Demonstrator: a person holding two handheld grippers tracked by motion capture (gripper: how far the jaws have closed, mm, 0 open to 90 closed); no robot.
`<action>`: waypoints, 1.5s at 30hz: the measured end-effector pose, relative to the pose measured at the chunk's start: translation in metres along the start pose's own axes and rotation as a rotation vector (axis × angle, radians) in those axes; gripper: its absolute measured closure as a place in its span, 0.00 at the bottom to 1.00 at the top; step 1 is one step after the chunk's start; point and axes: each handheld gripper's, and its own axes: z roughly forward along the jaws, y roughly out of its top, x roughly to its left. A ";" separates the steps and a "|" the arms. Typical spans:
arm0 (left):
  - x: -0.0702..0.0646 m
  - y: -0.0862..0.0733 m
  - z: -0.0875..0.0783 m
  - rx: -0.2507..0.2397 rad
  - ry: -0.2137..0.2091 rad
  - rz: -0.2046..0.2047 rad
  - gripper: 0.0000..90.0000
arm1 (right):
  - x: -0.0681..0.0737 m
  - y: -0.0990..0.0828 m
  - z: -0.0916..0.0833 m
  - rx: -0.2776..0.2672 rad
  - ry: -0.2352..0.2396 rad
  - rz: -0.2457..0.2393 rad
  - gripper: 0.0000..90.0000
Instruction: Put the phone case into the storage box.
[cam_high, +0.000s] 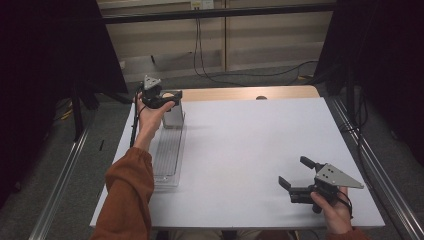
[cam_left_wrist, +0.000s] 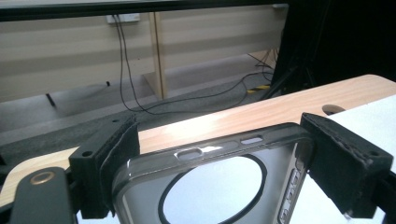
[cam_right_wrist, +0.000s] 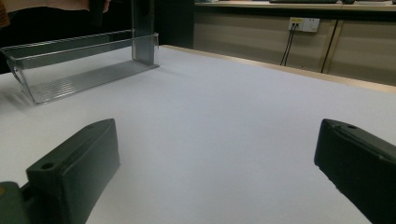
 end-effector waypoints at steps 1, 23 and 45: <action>0.000 0.000 0.000 -0.001 0.009 -0.006 0.16 | 0.000 0.000 0.000 0.002 0.005 -0.001 0.00; 0.008 -0.006 0.003 0.032 0.006 -0.009 0.04 | 0.000 0.000 0.000 0.006 0.008 -0.006 0.00; 0.016 -0.011 -0.014 0.006 -0.001 -0.022 0.02 | -0.001 -0.001 0.001 0.007 0.008 -0.012 0.00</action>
